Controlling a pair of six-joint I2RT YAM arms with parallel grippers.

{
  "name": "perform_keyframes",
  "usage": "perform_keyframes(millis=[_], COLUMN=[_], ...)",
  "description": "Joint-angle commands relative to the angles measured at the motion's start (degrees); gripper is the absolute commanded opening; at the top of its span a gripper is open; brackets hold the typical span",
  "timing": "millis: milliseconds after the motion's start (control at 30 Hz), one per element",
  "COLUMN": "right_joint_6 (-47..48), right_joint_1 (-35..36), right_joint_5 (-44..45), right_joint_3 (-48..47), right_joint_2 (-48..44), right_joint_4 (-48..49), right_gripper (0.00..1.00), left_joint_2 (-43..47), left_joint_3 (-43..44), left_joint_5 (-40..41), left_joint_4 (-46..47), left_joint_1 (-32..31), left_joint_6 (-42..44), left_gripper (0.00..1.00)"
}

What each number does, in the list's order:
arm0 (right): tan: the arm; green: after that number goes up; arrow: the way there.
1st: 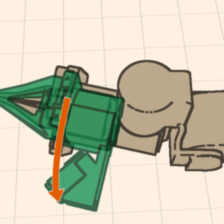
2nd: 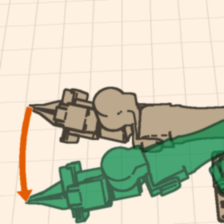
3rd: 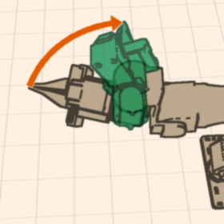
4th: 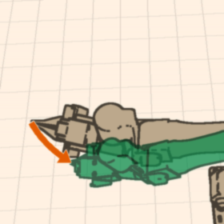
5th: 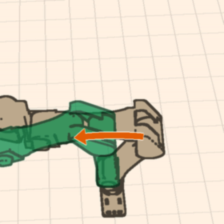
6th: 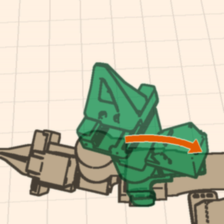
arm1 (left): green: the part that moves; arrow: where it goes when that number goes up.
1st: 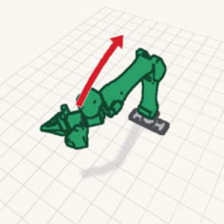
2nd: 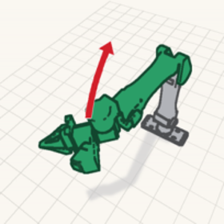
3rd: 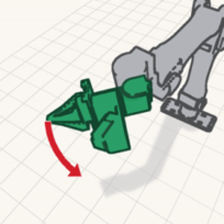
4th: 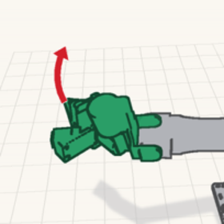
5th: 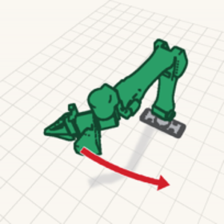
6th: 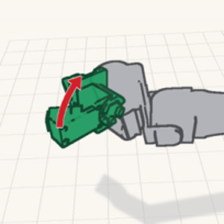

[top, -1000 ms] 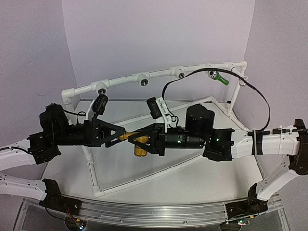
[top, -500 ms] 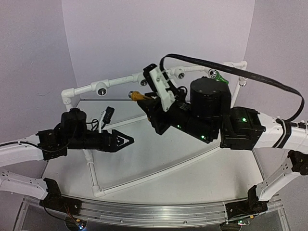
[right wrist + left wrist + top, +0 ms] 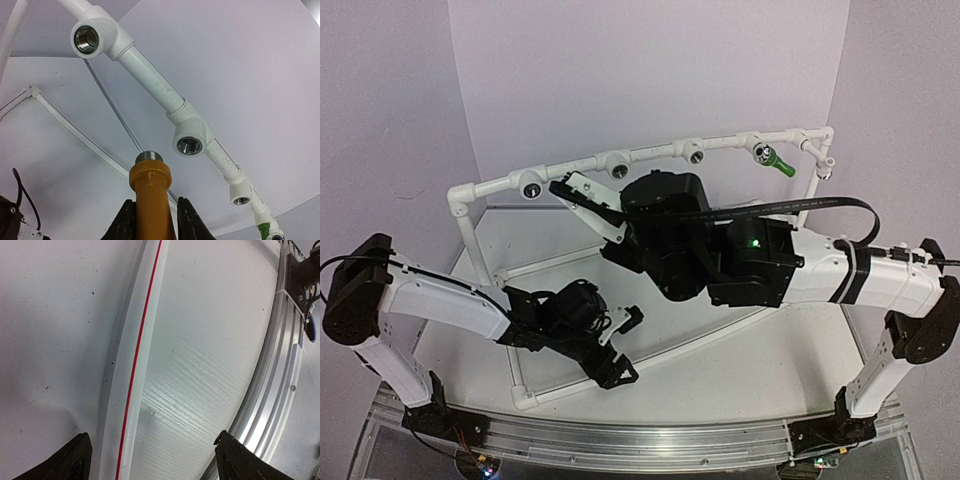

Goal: Install the water faucets
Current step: Hold the pipe with the faucet installed at the center of the board, then screw the water faucet onto the adaptor.

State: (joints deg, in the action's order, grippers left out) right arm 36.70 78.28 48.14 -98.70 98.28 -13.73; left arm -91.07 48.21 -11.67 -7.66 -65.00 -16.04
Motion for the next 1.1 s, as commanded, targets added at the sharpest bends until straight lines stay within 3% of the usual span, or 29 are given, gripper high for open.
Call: perform_keyframes(millis=[0, 167, 433, 533, 667, 1067], right_joint_6=[0.66, 6.89, 29.30, 44.27, 48.90, 57.11], right_joint_1=[-1.75, -3.02, -3.39, -3.57, -5.18, -8.37], right_joint_5=[0.97, 2.06, 5.92, 8.71, 7.96, 3.18], right_joint_3=[-0.56, 0.18, 4.75, 9.35, 10.43, 11.17], right_joint_2=[-3.27, -1.64, -0.34, 1.58, 3.08, 5.31], right_joint_4=[0.38, 2.32, 22.45, 39.85, 44.15, 49.80], right_gripper=[0.00, 0.00, 0.00, 0.00, 0.00, 0.00], left_joint_2=[-5.13, -11.66, -13.97, -13.45, -12.50, -14.09], left_joint_3=[3.51, 3.95, 2.59, 1.13, -0.80, -1.22], left_joint_5=[7.04, 14.06, 15.50, 15.10, 14.65, 13.46], left_joint_4=[-0.60, -0.64, 2.56, 4.60, 6.64, 7.40], left_joint_1=[-2.60, -4.06, -4.67, -4.67, -4.69, -4.68], left_joint_6=[6.89, 10.46, 13.28, 13.09, 12.81, 12.75], left_gripper=[0.82, 0.61, 0.29, 0.17, 0.01, 0.00])
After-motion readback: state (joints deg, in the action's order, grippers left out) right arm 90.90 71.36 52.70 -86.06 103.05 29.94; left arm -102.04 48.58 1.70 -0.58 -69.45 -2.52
